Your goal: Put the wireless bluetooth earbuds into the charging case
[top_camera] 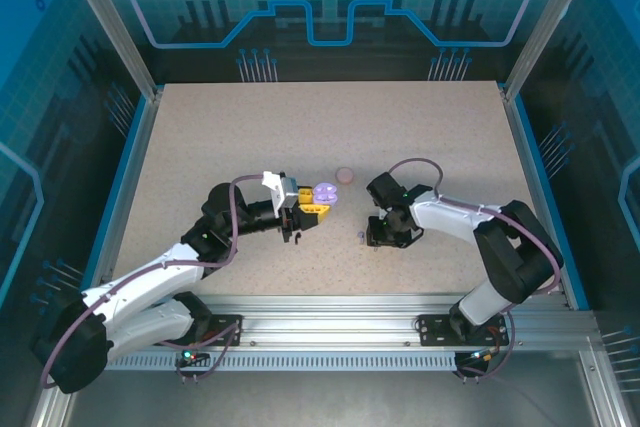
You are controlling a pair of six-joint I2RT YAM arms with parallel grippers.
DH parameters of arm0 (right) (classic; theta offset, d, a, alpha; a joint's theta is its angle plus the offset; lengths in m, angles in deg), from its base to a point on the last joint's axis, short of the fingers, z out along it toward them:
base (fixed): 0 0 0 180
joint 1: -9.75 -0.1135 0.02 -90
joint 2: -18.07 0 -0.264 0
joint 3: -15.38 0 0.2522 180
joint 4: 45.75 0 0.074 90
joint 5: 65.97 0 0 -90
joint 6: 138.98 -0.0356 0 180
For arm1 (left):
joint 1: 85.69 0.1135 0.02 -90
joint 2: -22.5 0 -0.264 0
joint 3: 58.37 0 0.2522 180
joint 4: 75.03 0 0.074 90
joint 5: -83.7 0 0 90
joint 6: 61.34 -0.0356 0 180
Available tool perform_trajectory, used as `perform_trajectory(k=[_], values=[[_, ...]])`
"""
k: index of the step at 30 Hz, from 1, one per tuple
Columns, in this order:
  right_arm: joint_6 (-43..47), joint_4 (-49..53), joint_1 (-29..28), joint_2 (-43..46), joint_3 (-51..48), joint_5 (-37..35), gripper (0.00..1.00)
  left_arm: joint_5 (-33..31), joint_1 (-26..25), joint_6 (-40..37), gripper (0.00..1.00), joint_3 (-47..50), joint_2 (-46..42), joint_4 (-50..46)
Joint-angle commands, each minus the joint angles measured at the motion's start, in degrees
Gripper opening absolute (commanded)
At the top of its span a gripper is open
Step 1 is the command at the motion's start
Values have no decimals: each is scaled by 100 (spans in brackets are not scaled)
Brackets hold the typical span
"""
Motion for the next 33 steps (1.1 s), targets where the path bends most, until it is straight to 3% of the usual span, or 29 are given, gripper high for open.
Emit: perform_trajectory(k=[1, 17, 33], values=[[114, 97, -177, -269, 194, 10, 32, -56, -36, -109, 2, 14, -117, -17], [71, 405, -533, -619, 558, -306, 22, -182, -43, -178, 2, 160, -404, -142], [458, 399, -324, 1113, 330, -637, 21, -205, -40, 47, 2, 155, -146, 146]])
